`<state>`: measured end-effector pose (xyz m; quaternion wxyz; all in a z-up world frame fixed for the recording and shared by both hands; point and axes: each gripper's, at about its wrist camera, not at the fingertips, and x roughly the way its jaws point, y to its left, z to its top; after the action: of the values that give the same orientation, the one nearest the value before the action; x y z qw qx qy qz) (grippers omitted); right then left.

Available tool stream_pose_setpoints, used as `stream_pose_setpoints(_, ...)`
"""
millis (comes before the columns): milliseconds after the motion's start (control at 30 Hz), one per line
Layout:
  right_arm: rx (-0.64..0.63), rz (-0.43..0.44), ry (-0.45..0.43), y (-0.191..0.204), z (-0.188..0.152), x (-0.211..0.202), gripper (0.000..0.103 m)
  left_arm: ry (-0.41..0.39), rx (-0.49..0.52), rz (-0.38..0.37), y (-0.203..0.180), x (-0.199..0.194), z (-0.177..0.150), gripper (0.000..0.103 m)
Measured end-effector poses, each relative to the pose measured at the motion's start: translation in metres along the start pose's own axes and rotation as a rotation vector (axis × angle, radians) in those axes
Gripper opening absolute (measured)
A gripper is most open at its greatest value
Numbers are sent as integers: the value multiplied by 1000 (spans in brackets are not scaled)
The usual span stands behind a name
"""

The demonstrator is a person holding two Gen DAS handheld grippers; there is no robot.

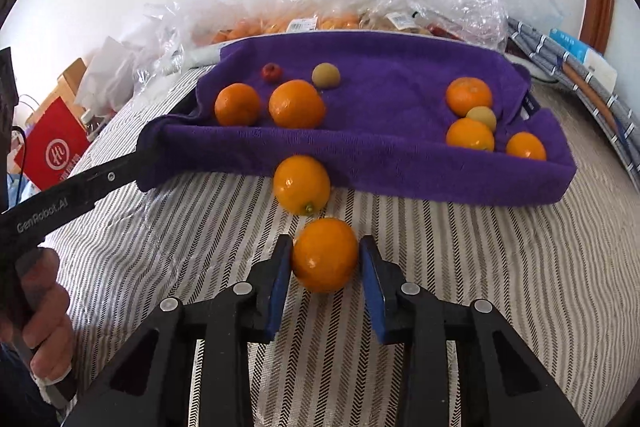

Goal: Organize fruits
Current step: 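Grasp an orange with the right tool while the left tool returns to the fruit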

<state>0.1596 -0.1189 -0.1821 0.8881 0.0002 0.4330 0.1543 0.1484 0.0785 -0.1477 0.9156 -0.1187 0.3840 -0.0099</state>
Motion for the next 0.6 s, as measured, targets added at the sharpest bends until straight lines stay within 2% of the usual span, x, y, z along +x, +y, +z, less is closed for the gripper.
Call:
stream_pose_setpoints(167,15,-8,4,-3,0,2,32,-2,-36,18,6,1,0,41)
stream_pose_setpoints(333,39,-9,-1,-8,0,0,32,-7,-49,68,8,3,0,41)
stream_pose_setpoints(600,43,-50,-38,-17,-4,-15,32,37,-59,18,9,7,-1,41)
